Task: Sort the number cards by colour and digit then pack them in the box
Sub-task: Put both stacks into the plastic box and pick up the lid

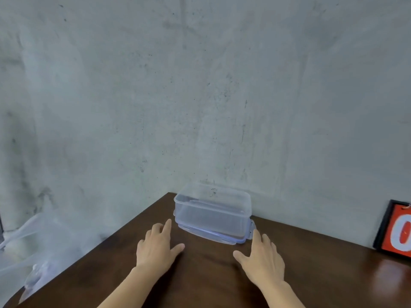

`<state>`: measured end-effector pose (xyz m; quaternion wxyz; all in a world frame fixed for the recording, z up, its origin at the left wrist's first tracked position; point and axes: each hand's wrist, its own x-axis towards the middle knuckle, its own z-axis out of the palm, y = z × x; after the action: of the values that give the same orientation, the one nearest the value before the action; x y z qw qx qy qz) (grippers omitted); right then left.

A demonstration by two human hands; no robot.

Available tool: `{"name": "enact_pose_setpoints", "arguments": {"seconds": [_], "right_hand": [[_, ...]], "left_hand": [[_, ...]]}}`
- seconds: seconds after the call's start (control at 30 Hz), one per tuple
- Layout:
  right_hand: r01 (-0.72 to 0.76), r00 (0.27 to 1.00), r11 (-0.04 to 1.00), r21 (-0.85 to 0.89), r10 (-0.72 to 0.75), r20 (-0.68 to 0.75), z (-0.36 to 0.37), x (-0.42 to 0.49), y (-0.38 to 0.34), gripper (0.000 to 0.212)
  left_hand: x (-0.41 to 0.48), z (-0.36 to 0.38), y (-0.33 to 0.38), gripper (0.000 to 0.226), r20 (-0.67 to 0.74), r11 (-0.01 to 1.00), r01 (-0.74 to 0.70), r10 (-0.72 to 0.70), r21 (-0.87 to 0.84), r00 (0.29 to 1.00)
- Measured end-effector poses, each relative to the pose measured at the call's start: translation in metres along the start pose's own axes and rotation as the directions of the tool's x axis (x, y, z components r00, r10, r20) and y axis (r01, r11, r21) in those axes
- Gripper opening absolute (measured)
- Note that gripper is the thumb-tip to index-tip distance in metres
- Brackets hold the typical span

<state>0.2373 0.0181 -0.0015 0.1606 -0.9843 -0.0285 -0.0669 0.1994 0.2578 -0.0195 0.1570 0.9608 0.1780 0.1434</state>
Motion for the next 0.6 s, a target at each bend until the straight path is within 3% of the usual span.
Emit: {"name": "enact_pose_setpoints", "arguments": {"seconds": [0.13,0.27,0.37,0.6], "right_hand": [[0.018,0.999,0.999,0.027,-0.017,-0.048,0.016,0.031,-0.003,0.103],[0.035,0.998,0.996,0.082,-0.03,-0.064,0.034,0.052,-0.001,0.114],[0.043,0.998,0.996,0.084,-0.039,-0.059,0.042,0.061,0.001,0.114],[0.043,0.999,0.998,0.041,-0.042,-0.035,0.037,0.058,0.008,0.099]], "left_hand": [[0.039,0.013,-0.007,0.103,-0.008,1.0,0.001,-0.001,-0.016,1.0],[0.071,0.024,-0.012,0.12,0.043,0.972,-0.024,0.035,-0.234,0.998],[0.081,0.03,-0.01,0.108,0.077,0.93,-0.07,0.104,-0.36,0.992],[0.065,0.026,0.001,0.094,0.072,0.918,-0.063,0.099,-0.392,0.993]]}}
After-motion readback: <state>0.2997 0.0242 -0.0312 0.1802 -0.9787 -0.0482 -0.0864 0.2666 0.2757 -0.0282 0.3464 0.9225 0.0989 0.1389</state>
